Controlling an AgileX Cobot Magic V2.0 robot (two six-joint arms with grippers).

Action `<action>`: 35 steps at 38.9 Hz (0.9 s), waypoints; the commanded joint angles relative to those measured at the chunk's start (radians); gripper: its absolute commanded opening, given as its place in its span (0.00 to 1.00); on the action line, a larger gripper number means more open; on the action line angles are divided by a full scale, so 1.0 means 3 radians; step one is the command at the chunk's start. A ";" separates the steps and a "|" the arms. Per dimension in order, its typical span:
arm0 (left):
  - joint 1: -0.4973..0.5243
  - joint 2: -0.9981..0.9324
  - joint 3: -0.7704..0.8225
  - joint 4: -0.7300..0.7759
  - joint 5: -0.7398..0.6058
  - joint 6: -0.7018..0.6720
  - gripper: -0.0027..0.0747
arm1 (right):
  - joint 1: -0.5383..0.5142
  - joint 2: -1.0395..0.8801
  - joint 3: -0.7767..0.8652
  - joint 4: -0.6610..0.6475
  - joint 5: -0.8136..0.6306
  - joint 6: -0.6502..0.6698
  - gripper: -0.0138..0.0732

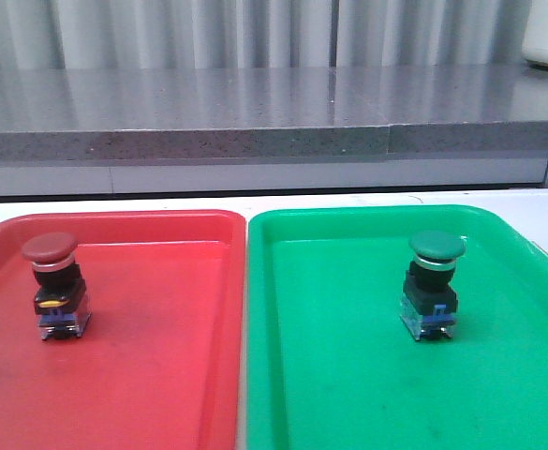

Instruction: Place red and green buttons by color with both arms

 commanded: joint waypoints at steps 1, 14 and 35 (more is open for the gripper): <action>-0.0019 -0.0019 -0.0005 -0.0010 -0.0337 -0.0048 0.01 | -0.0021 0.0022 -0.0087 -0.0048 -0.0256 -0.0015 0.08; -0.0013 -0.0219 0.0648 0.0239 -0.0757 -0.0378 0.01 | -0.0017 0.0022 -0.0087 -0.0048 -0.0249 -0.0015 0.08; -0.0013 -0.0219 0.1125 0.0239 -0.1099 -0.0378 0.01 | -0.0017 0.0022 -0.0087 -0.0048 -0.0246 -0.0015 0.08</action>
